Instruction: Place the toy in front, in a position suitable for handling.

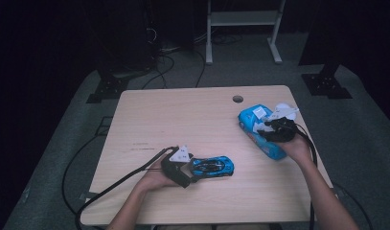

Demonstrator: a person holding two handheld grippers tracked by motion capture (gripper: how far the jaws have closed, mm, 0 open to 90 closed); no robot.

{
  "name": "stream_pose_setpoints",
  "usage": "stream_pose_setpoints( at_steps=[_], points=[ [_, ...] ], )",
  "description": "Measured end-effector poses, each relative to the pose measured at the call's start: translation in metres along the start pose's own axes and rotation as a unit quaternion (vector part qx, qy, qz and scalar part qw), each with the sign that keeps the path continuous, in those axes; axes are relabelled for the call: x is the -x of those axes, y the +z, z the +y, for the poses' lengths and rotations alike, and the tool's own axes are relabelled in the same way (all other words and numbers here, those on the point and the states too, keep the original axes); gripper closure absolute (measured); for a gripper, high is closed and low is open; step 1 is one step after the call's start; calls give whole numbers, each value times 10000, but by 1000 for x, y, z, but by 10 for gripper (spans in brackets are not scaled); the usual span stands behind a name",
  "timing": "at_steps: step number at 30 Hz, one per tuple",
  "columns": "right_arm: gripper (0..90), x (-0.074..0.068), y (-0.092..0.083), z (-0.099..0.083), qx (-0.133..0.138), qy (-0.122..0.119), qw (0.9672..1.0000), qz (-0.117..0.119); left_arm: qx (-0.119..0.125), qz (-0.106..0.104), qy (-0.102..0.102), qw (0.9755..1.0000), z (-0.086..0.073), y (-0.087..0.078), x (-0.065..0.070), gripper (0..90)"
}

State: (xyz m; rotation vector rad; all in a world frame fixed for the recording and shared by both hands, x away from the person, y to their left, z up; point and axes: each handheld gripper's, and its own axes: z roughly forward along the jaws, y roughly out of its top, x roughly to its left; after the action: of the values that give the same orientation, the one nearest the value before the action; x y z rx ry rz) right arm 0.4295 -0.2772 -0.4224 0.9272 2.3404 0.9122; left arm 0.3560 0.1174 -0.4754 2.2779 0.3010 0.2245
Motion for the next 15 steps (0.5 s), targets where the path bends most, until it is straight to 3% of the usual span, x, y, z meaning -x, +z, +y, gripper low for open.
stream_pose_setpoints(
  at_steps=[3,6,9,15],
  points=[
    [836,6,-3,-2,43,114,9999,17,31,41,43,10000,1,-1,1,88],
    [858,11,-13,0,174,299,9994,-20,34,83,44,10000,1,-1,1,88],
    [864,9,-27,5,452,339,9984,16,54,95,51,9999,1,-2,2,88],
    [866,-7,-62,25,873,48,9961,124,67,160,39,9998,0,-2,3,88]
  ],
)
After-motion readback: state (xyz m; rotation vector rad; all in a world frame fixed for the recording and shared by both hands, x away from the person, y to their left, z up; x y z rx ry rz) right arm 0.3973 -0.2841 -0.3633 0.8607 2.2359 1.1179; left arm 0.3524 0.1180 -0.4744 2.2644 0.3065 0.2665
